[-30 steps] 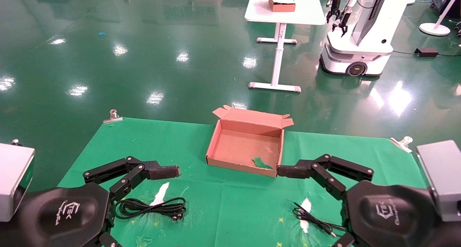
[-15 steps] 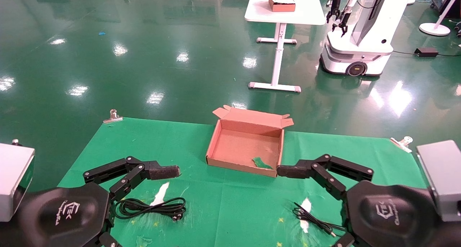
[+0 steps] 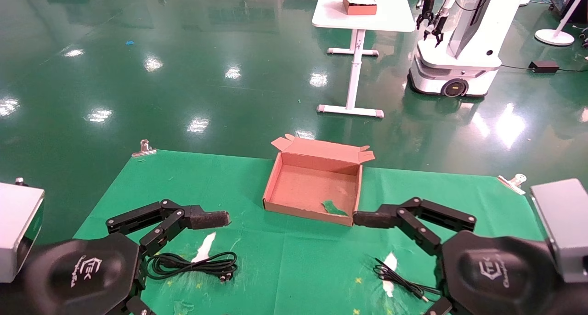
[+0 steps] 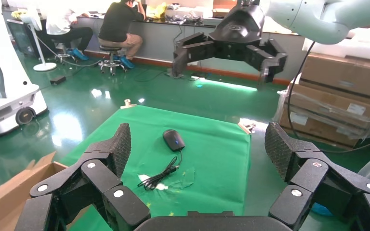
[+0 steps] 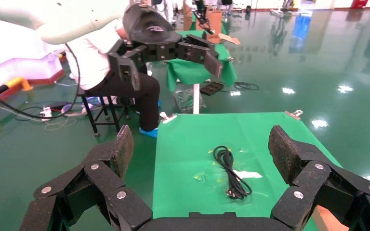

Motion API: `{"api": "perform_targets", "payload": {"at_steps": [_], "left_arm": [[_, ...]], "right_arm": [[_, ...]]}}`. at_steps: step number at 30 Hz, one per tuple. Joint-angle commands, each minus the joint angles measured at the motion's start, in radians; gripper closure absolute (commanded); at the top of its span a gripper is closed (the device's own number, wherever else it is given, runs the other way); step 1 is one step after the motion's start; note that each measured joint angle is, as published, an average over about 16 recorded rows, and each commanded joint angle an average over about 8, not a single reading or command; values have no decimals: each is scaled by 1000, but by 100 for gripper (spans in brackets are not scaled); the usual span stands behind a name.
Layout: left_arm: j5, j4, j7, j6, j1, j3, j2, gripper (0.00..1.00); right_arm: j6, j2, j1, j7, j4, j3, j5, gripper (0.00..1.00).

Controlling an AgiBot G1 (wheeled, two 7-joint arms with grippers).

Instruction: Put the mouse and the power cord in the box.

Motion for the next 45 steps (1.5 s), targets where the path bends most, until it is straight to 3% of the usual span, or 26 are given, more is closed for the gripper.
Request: {"api": "perform_targets", "payload": {"at_steps": [1, 8, 14, 18, 22, 28, 32, 45], "left_arm": [[4, -4, 3, -1, 2, 1, 0, 0], [229, 135, 102, 51, -141, 104, 67, 0], [541, 360, 276, 36, -325, 248, 162, 0], [736, 555, 397, -64, -427, 326, 254, 0], [858, 727, 484, -190, -489, 373, 345, 0], [924, 908, 583, -271, -539, 403, 426, 0], [930, 993, 642, -274, -554, 409, 451, 0], [931, 1152, 784, -345, -564, 408, 494, 0]], "right_arm": [[-2, 2, 2, -2, -2, 0, -5, 0], [-63, 28, 85, -77, -140, -69, -132, 0], [-43, 30, 197, -197, -315, -170, -335, 0], [-8, -26, 285, -295, -458, -247, -523, 0], [42, -132, 371, -392, -608, -323, -688, 0], [133, -304, 456, -521, -833, -387, -810, 0], [184, -377, 486, -595, -956, -407, -845, 0], [262, -459, 541, -735, -1158, -442, -902, 0]]}}
